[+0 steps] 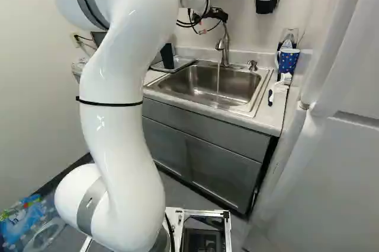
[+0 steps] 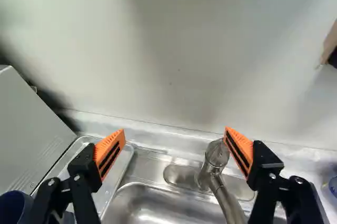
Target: Rinse the cup and place it in the tray
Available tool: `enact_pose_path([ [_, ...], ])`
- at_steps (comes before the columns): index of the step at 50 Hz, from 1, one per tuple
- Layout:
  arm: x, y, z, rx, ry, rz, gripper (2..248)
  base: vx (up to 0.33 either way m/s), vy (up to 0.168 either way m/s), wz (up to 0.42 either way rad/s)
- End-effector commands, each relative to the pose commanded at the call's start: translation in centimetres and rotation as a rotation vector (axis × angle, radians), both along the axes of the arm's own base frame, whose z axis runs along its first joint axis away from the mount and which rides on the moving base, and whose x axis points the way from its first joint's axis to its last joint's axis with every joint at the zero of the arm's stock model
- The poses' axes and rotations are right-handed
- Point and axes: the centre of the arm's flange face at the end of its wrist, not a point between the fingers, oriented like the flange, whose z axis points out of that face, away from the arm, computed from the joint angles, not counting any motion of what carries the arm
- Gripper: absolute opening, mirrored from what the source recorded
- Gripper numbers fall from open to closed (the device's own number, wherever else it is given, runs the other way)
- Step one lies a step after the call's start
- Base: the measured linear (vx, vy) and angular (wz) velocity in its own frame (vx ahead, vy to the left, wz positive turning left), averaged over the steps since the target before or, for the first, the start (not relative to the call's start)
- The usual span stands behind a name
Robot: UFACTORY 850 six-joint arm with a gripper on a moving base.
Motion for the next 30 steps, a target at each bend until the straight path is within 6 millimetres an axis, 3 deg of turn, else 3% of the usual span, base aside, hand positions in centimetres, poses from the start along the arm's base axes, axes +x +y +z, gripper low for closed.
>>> enact_pose_path([
  [30,-0.39,0.18,-0.16,0.007,0.027,0.002,247,0.000,0.000,0.000],
])
